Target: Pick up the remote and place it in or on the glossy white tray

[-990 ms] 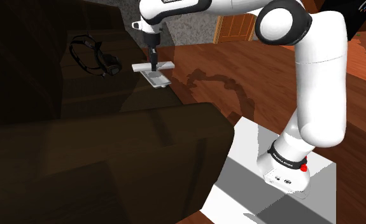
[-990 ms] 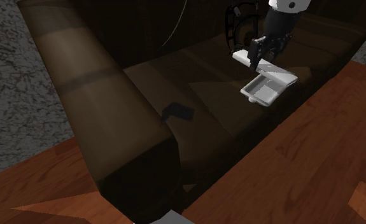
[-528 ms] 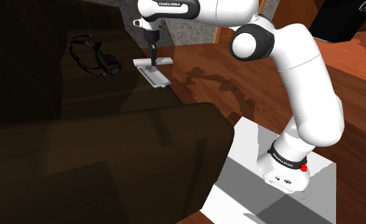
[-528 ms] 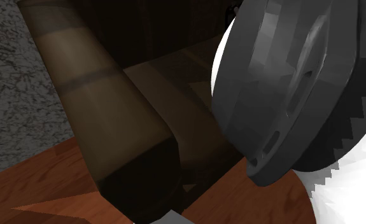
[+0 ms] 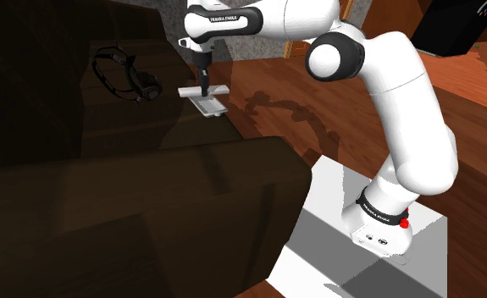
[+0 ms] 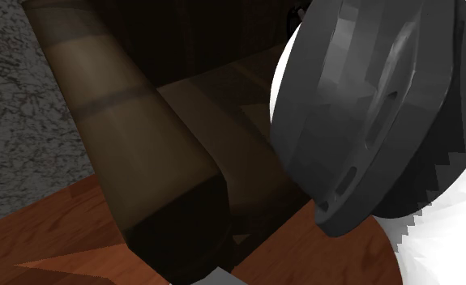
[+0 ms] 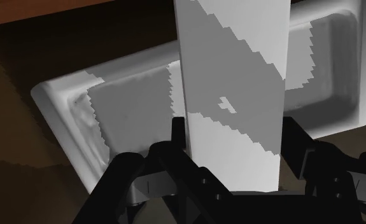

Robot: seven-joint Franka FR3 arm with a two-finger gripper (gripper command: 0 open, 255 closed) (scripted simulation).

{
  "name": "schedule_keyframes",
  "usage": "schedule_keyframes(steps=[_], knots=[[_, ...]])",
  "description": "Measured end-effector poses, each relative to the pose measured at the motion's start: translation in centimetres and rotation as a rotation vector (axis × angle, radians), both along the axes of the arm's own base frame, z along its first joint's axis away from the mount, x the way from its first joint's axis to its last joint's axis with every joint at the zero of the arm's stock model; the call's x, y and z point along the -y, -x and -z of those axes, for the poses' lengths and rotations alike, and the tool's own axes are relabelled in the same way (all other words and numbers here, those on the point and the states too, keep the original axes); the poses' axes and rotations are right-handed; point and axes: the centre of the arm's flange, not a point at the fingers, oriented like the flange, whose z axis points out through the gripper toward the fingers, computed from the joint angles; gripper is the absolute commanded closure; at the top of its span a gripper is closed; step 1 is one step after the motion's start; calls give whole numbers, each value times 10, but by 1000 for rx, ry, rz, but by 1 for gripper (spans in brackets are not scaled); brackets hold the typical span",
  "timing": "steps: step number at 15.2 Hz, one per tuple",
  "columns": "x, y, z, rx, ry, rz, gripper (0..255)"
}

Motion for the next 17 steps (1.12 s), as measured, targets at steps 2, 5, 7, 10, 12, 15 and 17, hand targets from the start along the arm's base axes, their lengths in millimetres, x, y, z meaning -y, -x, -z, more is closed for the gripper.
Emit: schedule_keyframes(steps=[2,5,7,10,12,15,17], knots=[[0,0,11,0,0,0,255],[0,0,22,0,0,0,255],[-1,0,23,1,0,0,255],[-1,1,24,1,0,0,255],[-1,1,24,1,0,0,0],[-1,1,23,1,0,0,0],[-1,1,23,1,0,0,0]])
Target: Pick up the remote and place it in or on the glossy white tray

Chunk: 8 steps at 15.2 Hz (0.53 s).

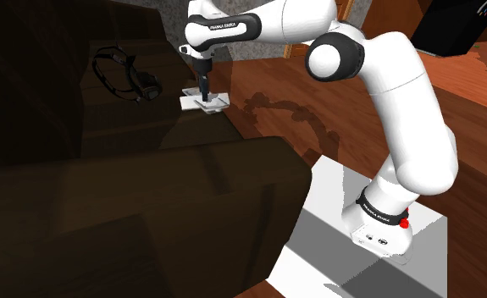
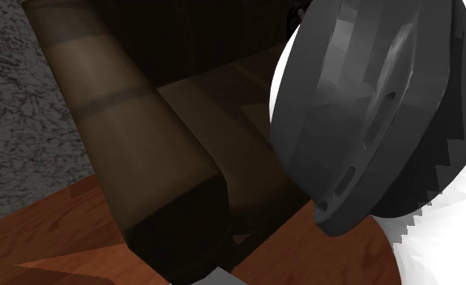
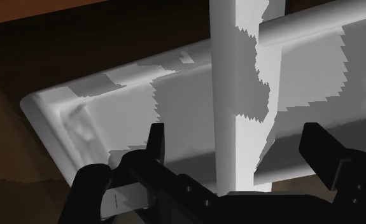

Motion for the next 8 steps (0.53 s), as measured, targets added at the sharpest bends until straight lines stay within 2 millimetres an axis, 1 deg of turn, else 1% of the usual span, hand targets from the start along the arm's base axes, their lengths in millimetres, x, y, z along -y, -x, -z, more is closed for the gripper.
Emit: schedule_keyframes(steps=[1,4,5,8], knots=[[0,0,-6,0,0,0,0],[1,-2,-40,1,0,0,0],[2,-2,-45,2,0,0,0],[1,-1,-50,0,0,0,0]])
